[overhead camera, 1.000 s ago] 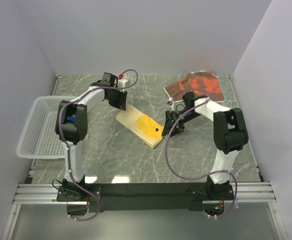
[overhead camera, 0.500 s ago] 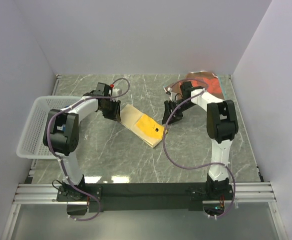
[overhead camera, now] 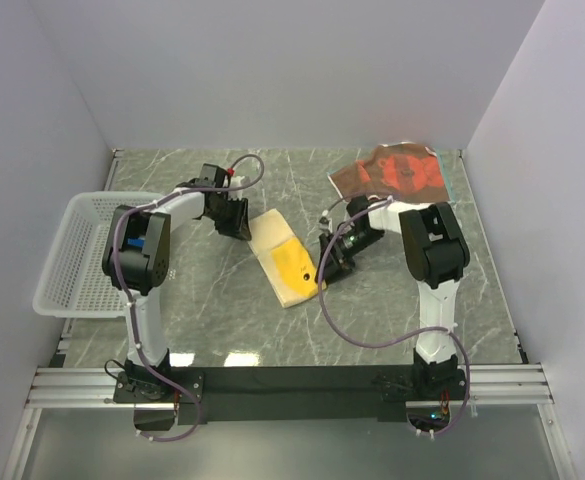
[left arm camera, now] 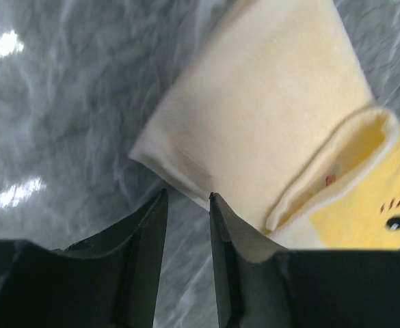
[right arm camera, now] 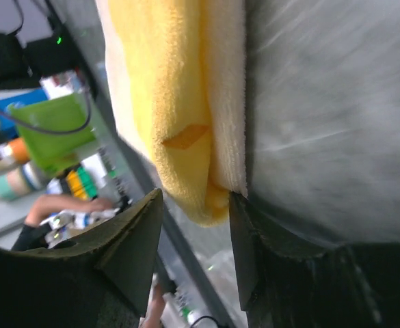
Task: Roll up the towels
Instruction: Fold the towel
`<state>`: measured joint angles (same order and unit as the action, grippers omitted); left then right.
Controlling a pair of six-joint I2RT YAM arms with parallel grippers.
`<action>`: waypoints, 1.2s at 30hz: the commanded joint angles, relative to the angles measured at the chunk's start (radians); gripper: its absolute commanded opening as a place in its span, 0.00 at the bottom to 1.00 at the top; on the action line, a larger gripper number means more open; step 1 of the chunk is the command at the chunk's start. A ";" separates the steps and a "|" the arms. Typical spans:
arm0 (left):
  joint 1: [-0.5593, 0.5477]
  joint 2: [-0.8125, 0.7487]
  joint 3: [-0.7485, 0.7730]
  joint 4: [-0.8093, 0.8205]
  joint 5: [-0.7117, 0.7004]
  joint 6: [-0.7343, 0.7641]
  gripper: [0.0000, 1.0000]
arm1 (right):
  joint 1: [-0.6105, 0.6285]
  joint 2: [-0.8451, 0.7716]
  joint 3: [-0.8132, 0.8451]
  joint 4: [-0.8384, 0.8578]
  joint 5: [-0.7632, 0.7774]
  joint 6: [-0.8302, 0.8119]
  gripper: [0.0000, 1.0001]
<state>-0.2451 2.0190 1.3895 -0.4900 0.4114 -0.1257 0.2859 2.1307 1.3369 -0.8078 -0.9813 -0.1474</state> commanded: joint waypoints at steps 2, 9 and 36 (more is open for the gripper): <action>0.003 0.063 0.078 0.056 0.112 -0.022 0.37 | 0.050 -0.069 -0.119 0.096 0.006 0.025 0.56; 0.001 0.148 0.170 0.028 0.296 -0.019 0.35 | 0.104 -0.123 -0.215 0.174 -0.097 0.083 0.71; 0.116 -0.784 -0.084 -0.328 0.125 0.449 0.99 | -0.119 -0.582 -0.260 0.076 0.190 0.022 0.59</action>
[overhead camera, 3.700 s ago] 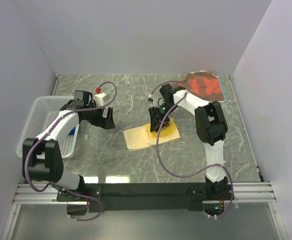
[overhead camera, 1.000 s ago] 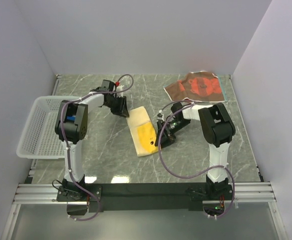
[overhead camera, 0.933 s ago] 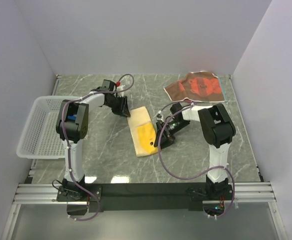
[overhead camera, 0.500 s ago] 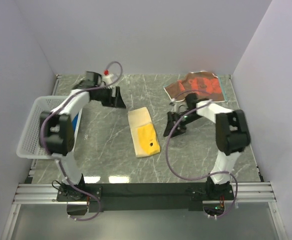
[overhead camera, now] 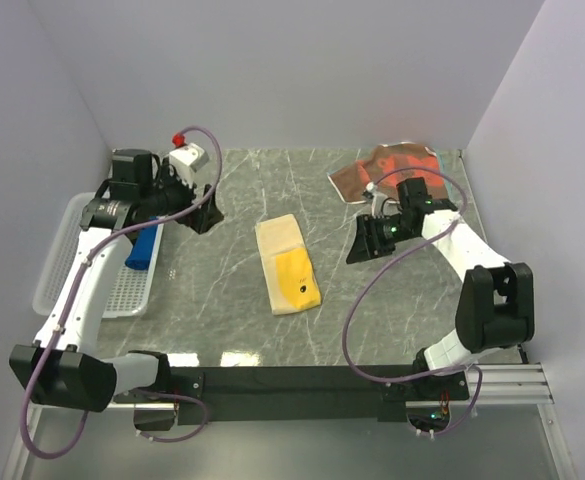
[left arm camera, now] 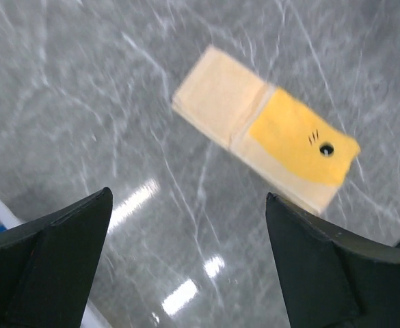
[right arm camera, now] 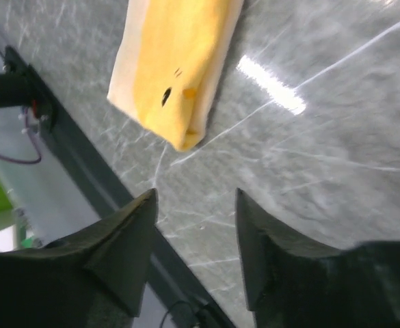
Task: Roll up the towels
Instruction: Fold the towel, then roll the towel
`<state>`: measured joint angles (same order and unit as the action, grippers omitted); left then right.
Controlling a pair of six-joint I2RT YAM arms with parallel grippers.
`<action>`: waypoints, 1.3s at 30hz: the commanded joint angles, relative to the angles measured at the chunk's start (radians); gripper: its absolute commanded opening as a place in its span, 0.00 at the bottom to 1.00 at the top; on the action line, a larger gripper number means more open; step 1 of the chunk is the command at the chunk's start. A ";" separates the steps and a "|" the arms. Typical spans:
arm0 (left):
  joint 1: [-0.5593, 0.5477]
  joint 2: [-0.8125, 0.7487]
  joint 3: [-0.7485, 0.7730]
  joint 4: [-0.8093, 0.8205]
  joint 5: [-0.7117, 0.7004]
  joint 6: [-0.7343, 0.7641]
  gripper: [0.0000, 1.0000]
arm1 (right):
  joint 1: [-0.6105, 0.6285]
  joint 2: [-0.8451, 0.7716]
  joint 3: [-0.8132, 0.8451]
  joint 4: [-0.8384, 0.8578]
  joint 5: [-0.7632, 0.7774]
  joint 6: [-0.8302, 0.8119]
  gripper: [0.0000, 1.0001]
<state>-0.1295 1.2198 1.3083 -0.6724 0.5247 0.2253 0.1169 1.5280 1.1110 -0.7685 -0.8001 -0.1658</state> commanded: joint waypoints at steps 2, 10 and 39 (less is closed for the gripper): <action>0.001 0.036 0.006 -0.217 0.065 0.120 0.92 | 0.070 0.086 -0.033 0.031 -0.048 0.048 0.54; 0.001 -0.192 -0.202 -0.140 0.012 0.187 0.93 | 0.159 0.293 -0.045 0.099 -0.123 0.086 0.49; -0.163 -0.089 -0.612 0.465 0.469 -0.306 0.67 | 0.268 0.120 -0.094 0.177 -0.298 0.169 0.42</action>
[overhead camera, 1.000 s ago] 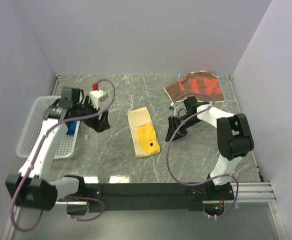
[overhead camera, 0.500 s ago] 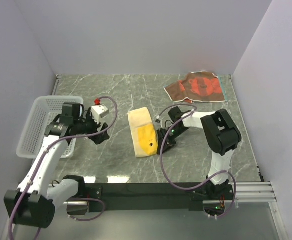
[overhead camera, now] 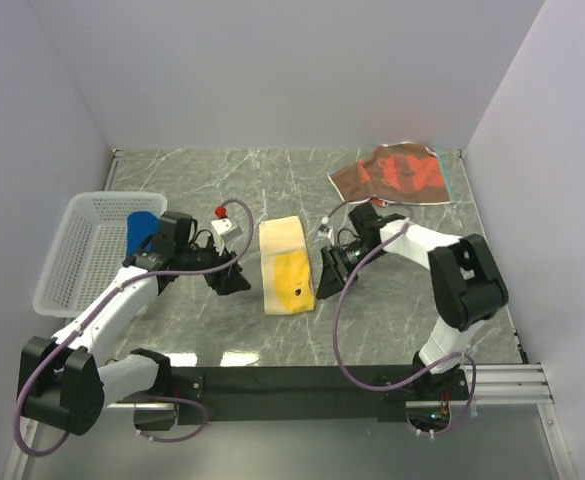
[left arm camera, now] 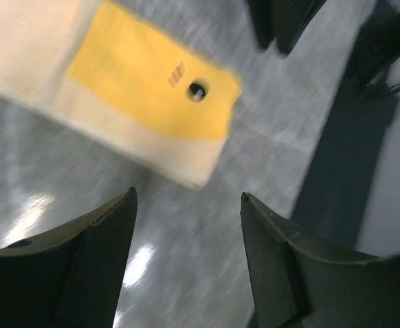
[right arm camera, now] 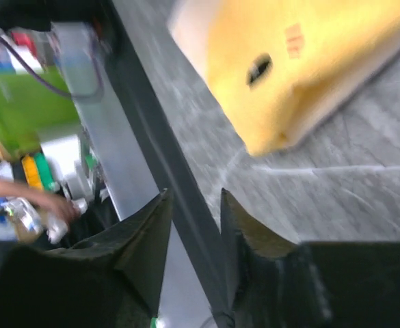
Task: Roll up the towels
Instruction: Roll the towel
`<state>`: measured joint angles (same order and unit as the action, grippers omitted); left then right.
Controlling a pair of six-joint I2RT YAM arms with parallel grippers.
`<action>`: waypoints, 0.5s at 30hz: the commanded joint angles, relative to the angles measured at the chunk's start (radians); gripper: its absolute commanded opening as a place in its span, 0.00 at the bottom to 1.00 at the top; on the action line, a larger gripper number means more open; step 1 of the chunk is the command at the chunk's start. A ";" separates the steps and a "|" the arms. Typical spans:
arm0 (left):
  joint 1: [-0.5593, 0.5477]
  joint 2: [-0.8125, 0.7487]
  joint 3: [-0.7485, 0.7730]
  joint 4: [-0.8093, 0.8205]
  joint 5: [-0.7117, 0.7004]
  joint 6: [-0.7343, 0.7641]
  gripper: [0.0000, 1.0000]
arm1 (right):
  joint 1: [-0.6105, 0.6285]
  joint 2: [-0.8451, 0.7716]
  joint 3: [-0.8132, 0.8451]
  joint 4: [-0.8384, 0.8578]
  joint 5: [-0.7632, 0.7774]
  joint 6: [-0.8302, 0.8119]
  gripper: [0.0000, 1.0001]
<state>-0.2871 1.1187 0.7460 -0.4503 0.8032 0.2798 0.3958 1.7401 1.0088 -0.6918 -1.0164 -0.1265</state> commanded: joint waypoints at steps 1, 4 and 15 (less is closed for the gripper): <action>-0.009 0.010 -0.080 0.337 0.208 -0.457 0.67 | 0.003 -0.105 -0.010 0.241 -0.082 0.207 0.43; -0.014 0.000 -0.163 0.539 0.222 -0.658 0.64 | 0.061 -0.082 -0.033 0.427 -0.106 0.379 0.43; 0.032 -0.034 -0.126 0.383 0.177 -0.547 0.66 | 0.133 0.257 -0.068 0.600 -0.094 0.540 0.45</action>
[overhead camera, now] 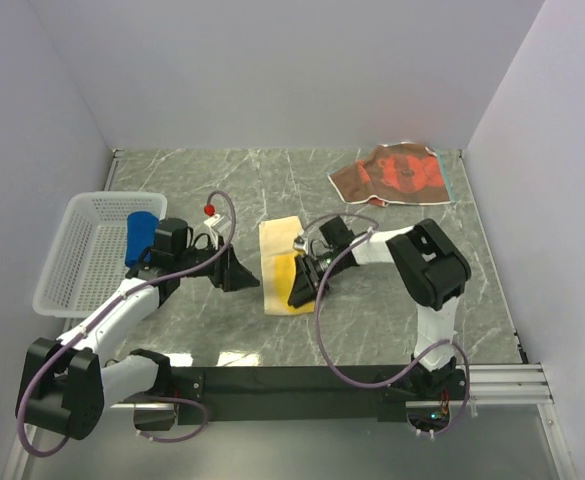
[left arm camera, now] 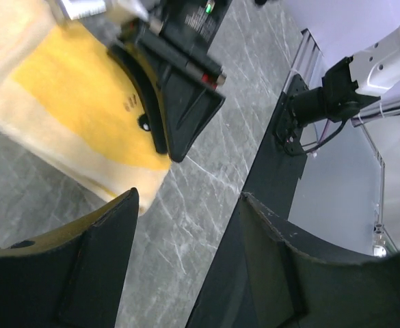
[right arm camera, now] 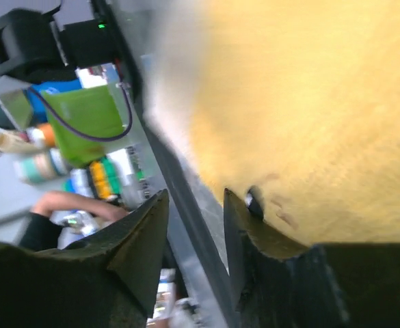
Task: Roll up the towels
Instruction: Roll the towel
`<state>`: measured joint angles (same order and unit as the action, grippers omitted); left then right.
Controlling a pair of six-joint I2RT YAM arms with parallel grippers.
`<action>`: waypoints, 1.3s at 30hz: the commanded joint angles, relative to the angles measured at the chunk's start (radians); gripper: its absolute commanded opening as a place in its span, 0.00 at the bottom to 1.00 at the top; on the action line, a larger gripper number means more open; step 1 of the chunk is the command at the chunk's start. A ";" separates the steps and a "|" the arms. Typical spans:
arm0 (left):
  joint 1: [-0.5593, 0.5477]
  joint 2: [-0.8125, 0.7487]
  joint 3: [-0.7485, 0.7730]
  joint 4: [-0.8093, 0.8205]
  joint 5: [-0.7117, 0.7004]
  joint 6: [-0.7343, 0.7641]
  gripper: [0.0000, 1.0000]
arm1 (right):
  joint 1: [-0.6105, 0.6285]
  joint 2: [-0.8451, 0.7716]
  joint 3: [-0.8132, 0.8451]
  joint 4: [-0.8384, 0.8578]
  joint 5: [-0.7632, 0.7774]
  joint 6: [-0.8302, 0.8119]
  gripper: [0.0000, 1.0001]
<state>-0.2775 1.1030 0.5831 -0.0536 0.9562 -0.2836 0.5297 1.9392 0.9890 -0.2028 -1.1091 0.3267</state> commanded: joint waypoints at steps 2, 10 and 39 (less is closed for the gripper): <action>0.043 0.001 0.044 -0.063 0.027 0.046 0.67 | -0.002 0.102 -0.035 0.131 0.012 0.101 0.47; -0.049 0.031 0.164 -0.273 -0.107 0.401 0.66 | 0.000 0.015 0.014 0.095 -0.001 0.110 0.46; -0.218 -0.269 0.061 -0.415 -0.307 0.711 0.69 | 0.133 0.240 0.137 0.190 0.052 0.279 0.22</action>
<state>-0.5007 0.8330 0.6117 -0.3935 0.6033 0.3729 0.6685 2.1178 1.0859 0.0315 -1.0904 0.6128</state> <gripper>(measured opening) 0.689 0.225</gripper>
